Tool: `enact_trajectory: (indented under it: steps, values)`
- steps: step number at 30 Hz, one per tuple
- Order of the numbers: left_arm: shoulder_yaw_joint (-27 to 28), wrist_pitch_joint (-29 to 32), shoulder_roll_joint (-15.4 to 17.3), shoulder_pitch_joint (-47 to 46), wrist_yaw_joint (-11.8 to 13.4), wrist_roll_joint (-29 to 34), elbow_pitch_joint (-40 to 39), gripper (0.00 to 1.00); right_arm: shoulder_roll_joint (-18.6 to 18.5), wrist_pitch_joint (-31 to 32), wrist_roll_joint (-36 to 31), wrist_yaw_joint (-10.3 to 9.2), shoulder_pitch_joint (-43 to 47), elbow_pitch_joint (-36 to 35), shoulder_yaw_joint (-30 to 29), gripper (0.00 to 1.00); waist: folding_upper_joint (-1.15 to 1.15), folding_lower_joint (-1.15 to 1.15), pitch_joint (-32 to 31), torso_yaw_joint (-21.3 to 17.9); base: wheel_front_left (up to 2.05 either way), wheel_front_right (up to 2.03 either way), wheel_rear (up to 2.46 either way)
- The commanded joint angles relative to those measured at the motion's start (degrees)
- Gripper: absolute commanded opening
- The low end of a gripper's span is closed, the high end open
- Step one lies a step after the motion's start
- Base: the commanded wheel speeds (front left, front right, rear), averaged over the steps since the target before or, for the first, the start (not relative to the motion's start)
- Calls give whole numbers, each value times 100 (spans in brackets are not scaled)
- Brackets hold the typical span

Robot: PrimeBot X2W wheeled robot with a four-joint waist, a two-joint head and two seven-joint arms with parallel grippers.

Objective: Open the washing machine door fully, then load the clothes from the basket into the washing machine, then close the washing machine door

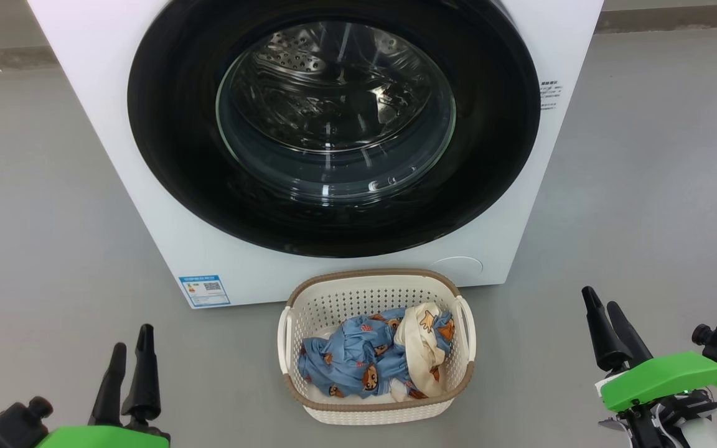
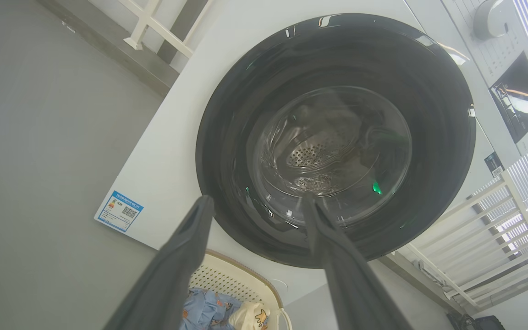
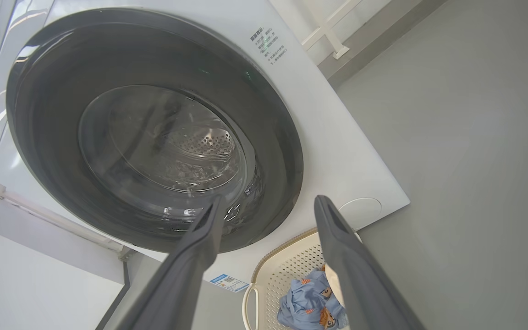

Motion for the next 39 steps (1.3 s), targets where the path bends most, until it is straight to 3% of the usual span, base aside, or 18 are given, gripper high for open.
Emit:
enact_trajectory:
  steps: [1,26,39]
  values:
    - [72,-91,140,-276,-3,235,-159,100,-117,-83,-218,22,-275,-126,95,100,0,0,4,3,0,0,0]
    - [-93,-513,325,-387,-4,2007,-153,100,-331,-510,-1543,27,-445,-36,488,100,0,0,-24,5,0,0,0]
    - [-48,-715,383,-473,-4,2630,162,100,-365,-718,-2104,30,-409,37,500,100,0,0,-48,-15,0,0,0]
